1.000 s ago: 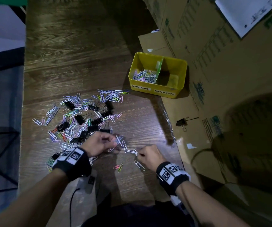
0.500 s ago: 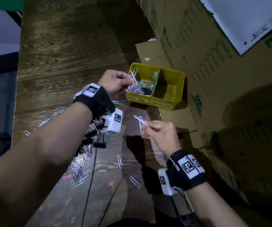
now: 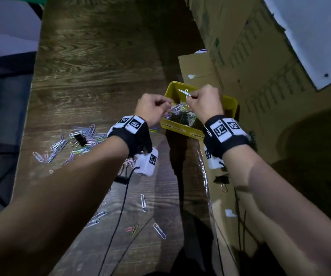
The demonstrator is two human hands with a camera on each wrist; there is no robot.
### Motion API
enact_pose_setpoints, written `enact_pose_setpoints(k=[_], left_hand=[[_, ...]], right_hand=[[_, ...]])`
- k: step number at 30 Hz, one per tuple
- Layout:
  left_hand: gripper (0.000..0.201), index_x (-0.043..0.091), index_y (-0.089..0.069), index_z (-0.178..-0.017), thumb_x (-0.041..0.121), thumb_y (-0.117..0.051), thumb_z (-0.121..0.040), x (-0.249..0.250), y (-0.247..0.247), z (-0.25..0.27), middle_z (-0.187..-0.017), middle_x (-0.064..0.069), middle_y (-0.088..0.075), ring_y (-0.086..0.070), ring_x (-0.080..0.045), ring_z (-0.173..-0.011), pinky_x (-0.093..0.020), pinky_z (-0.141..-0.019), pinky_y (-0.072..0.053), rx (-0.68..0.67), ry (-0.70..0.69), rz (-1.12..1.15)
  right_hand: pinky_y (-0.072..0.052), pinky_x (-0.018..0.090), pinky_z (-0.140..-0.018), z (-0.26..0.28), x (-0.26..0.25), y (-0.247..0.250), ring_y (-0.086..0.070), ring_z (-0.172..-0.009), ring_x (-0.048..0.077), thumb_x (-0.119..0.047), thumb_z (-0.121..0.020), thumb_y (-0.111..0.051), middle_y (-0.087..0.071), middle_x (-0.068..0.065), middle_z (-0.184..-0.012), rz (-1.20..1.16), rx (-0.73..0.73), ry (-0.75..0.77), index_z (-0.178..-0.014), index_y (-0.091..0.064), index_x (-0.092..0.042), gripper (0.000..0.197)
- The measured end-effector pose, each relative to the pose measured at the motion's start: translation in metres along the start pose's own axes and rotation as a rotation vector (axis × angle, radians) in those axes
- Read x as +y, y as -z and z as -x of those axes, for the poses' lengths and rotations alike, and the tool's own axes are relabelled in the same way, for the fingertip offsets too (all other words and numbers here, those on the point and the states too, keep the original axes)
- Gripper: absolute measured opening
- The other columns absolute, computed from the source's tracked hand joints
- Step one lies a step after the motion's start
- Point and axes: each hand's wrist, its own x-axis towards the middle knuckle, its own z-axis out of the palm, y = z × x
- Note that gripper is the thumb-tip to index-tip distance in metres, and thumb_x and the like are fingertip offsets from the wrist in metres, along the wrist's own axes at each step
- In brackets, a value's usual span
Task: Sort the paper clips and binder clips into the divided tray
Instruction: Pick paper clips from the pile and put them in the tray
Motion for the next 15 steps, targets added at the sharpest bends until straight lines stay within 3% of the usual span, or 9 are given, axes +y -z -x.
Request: enact_pose_setpoints(k=[4, 8, 11, 15], left_hand=[[0.013, 0.007, -0.065, -0.084, -0.001, -0.055, -0.088, -0.012, 0.047, 0.034, -0.071, -0.009, -0.064, -0.062, -0.013, -0.062, -0.021, -0.062, -0.055, 0.030, 0.036, 0.126], [0.010, 0.013, -0.066, -0.083, 0.007, -0.060, -0.088, -0.045, 0.114, 0.070, -0.073, -0.008, -0.066, -0.061, -0.009, -0.058, -0.022, -0.055, -0.054, -0.104, 0.105, -0.091], [0.006, 0.022, -0.068, -0.086, 0.017, -0.064, -0.086, -0.078, 0.164, 0.096, -0.072, 0.001, -0.069, -0.061, -0.011, -0.058, -0.024, -0.054, -0.052, -0.110, 0.120, -0.338], [0.011, 0.024, -0.068, -0.092, 0.019, -0.067, -0.083, -0.123, 0.211, 0.137, -0.079, -0.001, -0.069, -0.061, -0.018, -0.066, -0.024, -0.063, -0.048, -0.070, 0.095, -0.645]], right_hand=[[-0.052, 0.042, -0.088, -0.009, -0.020, -0.017, -0.059, -0.100, 0.040, -0.007, -0.090, -0.055, -0.057, 0.024, -0.117, 0.392, -0.197, 0.031, -0.107, -0.065, 0.001, 0.021], [-0.050, 0.043, -0.089, -0.003, -0.023, -0.031, -0.057, -0.109, 0.039, -0.009, -0.087, -0.060, -0.057, 0.024, -0.120, 0.517, -0.312, -0.001, -0.118, -0.058, -0.001, 0.032], [-0.048, 0.043, -0.091, 0.013, -0.029, -0.031, -0.057, -0.109, 0.037, -0.024, -0.085, -0.067, -0.061, 0.022, -0.117, 0.458, -0.211, 0.015, -0.121, -0.060, -0.007, 0.040], [-0.047, 0.041, -0.094, 0.066, -0.052, -0.054, -0.059, -0.106, 0.029, -0.027, -0.085, -0.065, -0.063, 0.013, -0.113, 0.232, -0.023, 0.256, -0.115, -0.065, -0.016, 0.033]])
